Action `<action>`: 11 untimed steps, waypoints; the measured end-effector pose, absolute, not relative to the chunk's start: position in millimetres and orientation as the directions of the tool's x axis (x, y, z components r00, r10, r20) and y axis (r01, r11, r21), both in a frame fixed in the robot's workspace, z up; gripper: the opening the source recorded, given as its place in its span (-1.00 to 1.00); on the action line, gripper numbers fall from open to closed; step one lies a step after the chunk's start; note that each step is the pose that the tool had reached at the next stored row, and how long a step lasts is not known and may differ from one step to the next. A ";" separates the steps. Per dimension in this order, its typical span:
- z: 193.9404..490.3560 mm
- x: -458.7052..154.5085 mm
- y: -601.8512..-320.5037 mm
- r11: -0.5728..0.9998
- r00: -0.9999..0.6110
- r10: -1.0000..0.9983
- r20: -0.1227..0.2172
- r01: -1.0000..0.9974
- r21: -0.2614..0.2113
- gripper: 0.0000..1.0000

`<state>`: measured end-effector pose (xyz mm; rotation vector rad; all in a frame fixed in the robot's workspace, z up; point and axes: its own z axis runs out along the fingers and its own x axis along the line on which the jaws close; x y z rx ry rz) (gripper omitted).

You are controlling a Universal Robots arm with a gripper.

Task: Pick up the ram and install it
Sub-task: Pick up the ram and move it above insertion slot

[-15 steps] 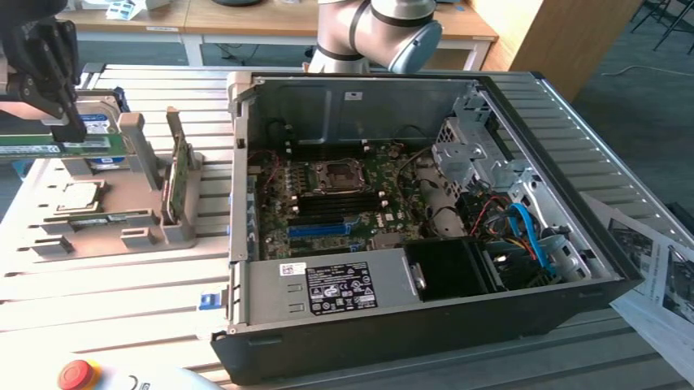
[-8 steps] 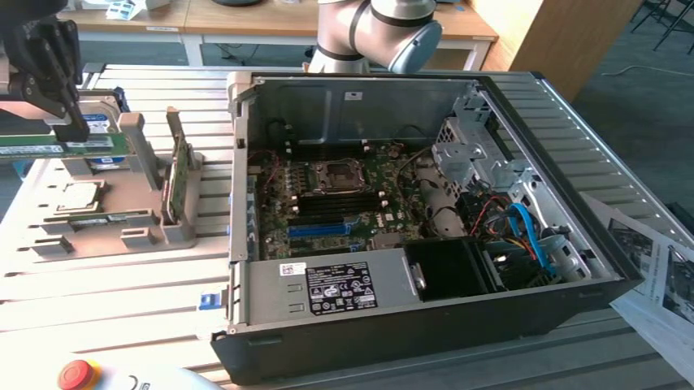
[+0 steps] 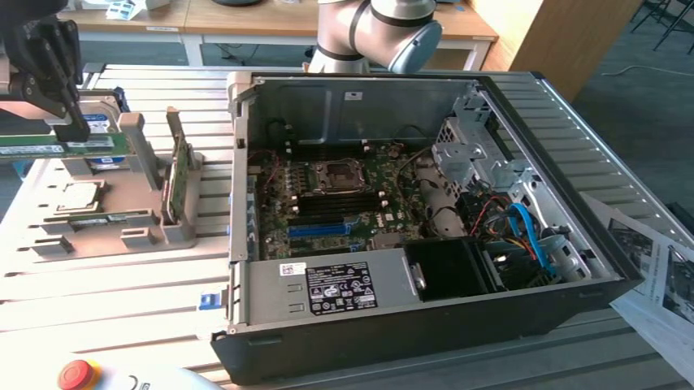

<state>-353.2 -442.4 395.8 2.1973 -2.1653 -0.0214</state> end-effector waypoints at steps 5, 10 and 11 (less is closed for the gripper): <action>395.7 -353.2 -442.4 -0.014 0.015 -1.000 0.027 -0.999 0.042 -0.76; 395.7 -353.2 -442.4 -0.014 0.015 -1.000 0.026 -0.999 0.041 -0.76; 395.7 -353.2 -442.4 -0.014 0.015 -1.000 0.026 -0.999 0.041 -0.76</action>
